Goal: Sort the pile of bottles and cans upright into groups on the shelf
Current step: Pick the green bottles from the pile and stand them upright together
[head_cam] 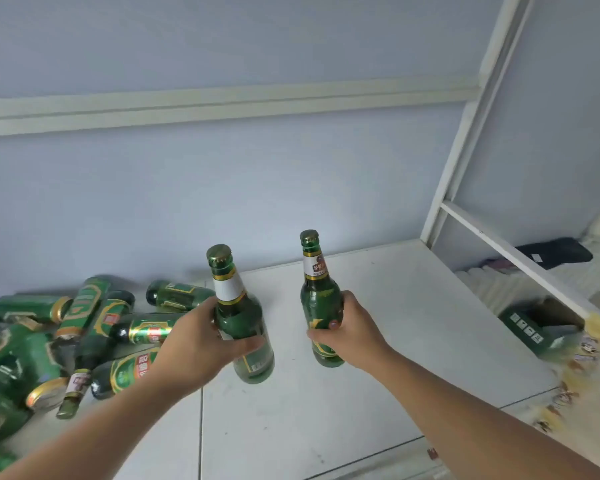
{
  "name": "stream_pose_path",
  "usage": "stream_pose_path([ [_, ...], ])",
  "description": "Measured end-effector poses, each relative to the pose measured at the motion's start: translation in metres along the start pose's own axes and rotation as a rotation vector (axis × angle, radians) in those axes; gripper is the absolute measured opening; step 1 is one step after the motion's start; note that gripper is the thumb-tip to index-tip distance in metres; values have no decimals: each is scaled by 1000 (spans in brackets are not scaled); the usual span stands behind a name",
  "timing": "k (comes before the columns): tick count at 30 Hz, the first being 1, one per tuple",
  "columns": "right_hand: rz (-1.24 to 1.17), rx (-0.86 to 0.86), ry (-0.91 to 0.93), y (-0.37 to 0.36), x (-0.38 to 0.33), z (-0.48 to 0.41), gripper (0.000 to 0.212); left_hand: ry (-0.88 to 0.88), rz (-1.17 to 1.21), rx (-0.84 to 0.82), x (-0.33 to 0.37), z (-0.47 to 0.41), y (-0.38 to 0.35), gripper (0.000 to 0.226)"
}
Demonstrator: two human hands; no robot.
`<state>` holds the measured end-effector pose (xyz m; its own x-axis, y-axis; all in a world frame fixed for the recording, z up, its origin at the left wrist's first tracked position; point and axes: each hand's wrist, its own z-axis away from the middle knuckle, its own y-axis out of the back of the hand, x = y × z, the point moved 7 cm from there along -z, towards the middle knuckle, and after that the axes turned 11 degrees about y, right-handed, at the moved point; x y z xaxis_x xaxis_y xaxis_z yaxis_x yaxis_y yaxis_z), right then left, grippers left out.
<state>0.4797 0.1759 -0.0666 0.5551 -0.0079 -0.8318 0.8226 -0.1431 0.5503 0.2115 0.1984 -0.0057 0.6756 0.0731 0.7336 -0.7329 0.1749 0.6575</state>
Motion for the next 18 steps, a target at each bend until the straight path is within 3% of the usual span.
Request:
stream_pose_path([
  [9,-126,147,-51,135,97,-57,64,13,4,-26,104,-76,-117,49],
  [18,-162,222,-79,192,161,-128,69,84,48,-36,160,-143,-199,40],
])
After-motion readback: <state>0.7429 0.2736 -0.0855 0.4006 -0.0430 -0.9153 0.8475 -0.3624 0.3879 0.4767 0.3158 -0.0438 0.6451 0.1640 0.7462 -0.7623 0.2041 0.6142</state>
